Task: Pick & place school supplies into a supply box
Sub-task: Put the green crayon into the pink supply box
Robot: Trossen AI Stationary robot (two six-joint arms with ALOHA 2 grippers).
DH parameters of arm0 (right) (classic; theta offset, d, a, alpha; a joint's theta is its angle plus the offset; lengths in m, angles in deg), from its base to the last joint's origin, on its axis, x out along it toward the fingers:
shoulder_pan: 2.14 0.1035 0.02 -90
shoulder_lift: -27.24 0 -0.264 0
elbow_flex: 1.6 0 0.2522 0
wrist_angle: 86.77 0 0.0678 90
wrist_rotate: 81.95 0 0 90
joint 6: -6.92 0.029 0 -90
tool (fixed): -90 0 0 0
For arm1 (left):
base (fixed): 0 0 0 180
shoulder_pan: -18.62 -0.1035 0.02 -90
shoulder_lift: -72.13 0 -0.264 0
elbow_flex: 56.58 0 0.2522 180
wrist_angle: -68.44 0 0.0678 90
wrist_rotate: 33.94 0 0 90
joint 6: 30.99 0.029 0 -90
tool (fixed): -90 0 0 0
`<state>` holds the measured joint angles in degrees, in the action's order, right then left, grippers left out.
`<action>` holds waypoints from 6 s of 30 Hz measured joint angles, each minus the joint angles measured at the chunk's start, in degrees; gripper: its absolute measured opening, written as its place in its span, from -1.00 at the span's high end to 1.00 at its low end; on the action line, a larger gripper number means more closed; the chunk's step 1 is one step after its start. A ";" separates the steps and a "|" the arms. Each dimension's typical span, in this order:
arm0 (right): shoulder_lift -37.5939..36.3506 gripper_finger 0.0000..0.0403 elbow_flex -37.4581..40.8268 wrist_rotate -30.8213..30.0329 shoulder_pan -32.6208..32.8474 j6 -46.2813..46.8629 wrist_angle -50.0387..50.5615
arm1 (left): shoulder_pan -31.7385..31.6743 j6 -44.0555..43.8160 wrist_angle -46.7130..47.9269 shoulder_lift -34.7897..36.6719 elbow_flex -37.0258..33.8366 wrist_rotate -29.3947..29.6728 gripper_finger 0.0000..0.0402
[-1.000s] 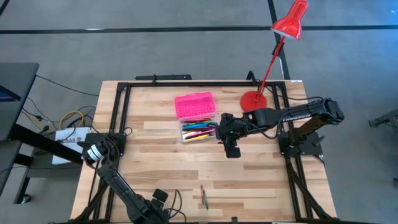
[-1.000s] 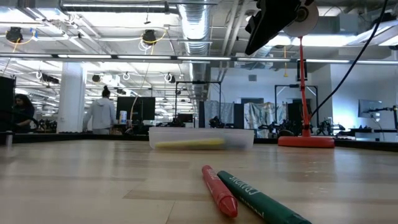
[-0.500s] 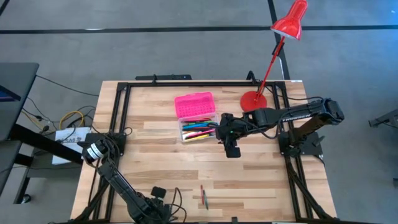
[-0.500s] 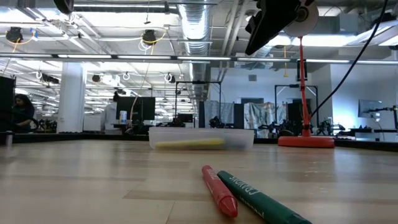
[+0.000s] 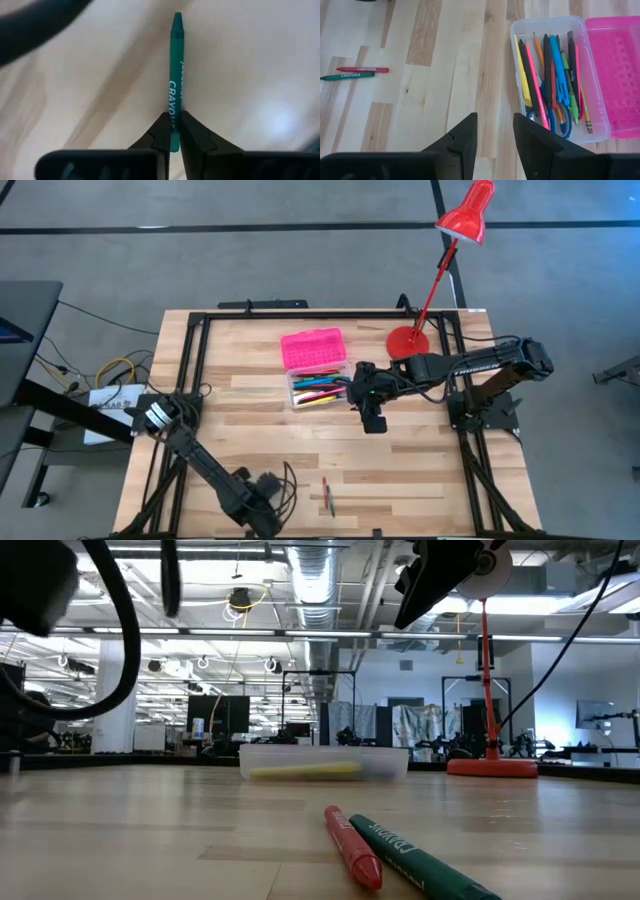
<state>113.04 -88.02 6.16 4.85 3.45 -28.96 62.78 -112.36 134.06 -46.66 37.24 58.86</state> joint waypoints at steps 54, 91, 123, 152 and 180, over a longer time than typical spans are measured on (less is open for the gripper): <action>0.00 0.41 0.00 -0.02 0.02 0.00 0.74 | -8.27 22.15 10.70 0.14 9.50 14.57 0.74; 0.00 0.41 0.00 -3.02 3.91 5.48 3.97 | -14.40 76.72 -28.88 -1.45 2.13 5.41 0.84; 0.00 0.41 0.00 -2.75 4.54 4.79 6.29 | -13.24 74.23 -1.52 -3.09 9.98 5.02 0.84; -4.92 0.41 24.21 6.42 32.52 18.02 -23.87 | -6.78 70.37 9.61 0.86 9.58 3.96 0.84; -4.90 0.41 24.59 -0.33 30.58 28.50 -22.73 | -3.98 89.23 -5.56 0.84 2.52 -1.50 0.73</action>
<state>108.14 -63.43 5.84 35.42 31.96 -51.70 58.80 -23.13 128.50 -45.82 39.76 57.35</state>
